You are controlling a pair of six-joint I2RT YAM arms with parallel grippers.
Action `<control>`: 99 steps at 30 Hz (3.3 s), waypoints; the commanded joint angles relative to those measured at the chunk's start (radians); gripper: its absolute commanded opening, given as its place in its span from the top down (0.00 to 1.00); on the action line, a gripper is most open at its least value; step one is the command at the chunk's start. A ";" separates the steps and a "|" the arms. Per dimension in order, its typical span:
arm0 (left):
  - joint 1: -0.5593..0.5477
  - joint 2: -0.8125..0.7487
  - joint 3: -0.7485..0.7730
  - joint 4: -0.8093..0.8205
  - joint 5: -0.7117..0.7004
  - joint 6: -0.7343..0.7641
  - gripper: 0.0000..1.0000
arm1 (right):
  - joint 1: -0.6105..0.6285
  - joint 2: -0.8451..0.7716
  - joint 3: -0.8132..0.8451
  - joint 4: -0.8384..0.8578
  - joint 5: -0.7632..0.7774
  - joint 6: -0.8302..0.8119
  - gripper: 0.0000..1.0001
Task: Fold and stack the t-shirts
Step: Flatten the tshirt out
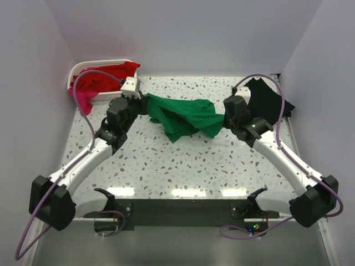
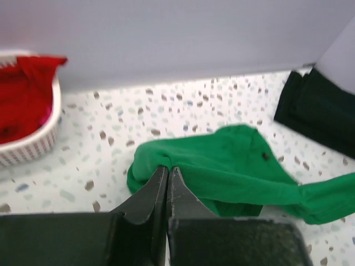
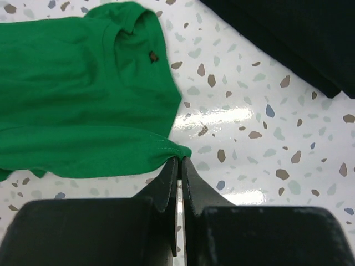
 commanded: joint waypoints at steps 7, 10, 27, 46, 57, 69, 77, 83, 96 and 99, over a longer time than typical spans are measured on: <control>-0.002 0.021 0.075 -0.106 -0.090 0.071 0.57 | -0.040 -0.001 0.026 0.042 0.065 -0.035 1.00; 0.003 0.159 0.119 -0.159 -0.246 0.070 0.35 | -0.049 0.028 0.016 0.048 0.067 -0.033 1.00; 0.250 0.324 0.077 -0.260 -0.068 -0.050 0.32 | -0.091 0.114 0.009 0.092 -0.016 -0.048 1.00; 0.253 0.224 -0.255 0.005 0.049 -0.340 0.39 | -0.089 0.092 -0.023 0.121 -0.079 -0.051 1.00; 0.251 0.261 -0.265 0.058 0.138 -0.347 0.53 | -0.089 0.085 -0.030 0.121 -0.080 -0.051 1.00; 0.251 0.369 -0.235 0.073 0.175 -0.338 0.61 | -0.089 0.077 -0.032 0.123 -0.083 -0.055 1.00; 0.251 0.343 -0.233 0.062 0.166 -0.331 1.00 | -0.089 0.074 -0.032 0.124 -0.086 -0.053 1.00; 0.251 0.239 -0.190 -0.011 0.115 -0.314 1.00 | -0.091 0.077 -0.011 0.118 -0.085 -0.061 1.00; 0.251 -0.054 0.056 -0.260 -0.179 -0.209 1.00 | -0.091 -0.053 0.160 0.046 -0.040 -0.090 1.00; 0.251 -0.154 0.102 -0.336 -0.236 -0.190 1.00 | -0.089 -0.148 0.193 0.032 -0.030 -0.097 1.00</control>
